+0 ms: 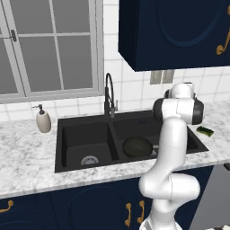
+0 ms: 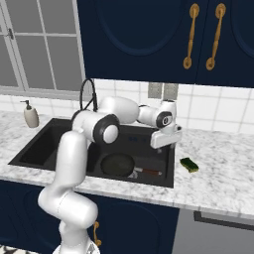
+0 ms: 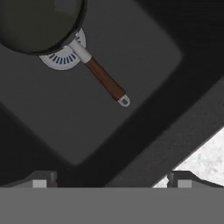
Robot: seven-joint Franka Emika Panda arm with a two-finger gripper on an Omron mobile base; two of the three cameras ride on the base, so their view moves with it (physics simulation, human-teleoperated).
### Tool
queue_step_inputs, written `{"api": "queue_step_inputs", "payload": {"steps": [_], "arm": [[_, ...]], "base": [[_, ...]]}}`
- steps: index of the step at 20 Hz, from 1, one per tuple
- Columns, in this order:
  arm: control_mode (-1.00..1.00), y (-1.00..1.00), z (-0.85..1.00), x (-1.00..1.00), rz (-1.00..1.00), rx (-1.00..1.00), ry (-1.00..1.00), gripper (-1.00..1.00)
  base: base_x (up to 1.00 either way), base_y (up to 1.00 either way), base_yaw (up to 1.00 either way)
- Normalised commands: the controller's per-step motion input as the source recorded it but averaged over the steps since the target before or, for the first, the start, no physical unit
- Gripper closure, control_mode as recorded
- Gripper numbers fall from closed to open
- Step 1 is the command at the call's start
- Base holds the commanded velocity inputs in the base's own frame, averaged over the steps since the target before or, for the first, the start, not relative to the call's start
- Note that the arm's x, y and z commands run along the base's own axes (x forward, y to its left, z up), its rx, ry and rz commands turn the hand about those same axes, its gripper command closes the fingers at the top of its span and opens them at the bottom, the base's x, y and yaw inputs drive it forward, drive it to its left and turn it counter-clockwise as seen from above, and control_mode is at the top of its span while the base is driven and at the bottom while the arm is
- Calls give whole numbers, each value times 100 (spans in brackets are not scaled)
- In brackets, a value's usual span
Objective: Pick the pan and sponge and place them into the sink. Then turn on the water.
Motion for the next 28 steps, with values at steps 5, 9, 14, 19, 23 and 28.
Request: {"api": "queue_step_inputs", "payload": {"steps": [5, 9, 14, 19, 23, 28], "arm": [[-100, -48, 0, 0, 0, 0, 0, -100], [-100, -43, 0, 0, 0, 0, 0, -100], [-100, -39, 0, 0, 0, 0, 0, -100], [-100, -27, -1, -4, 0, 0, 0, -100], [-100, -16, -1, -26, 0, 0, -4, -100], [-100, -4, -8, -40, 0, 0, -2, -100]], "base": [[0, 0, 0], [0, 0, 0], [0, 0, 0], [0, 0, 0], [0, 0, 0], [0, 0, 0]]}}
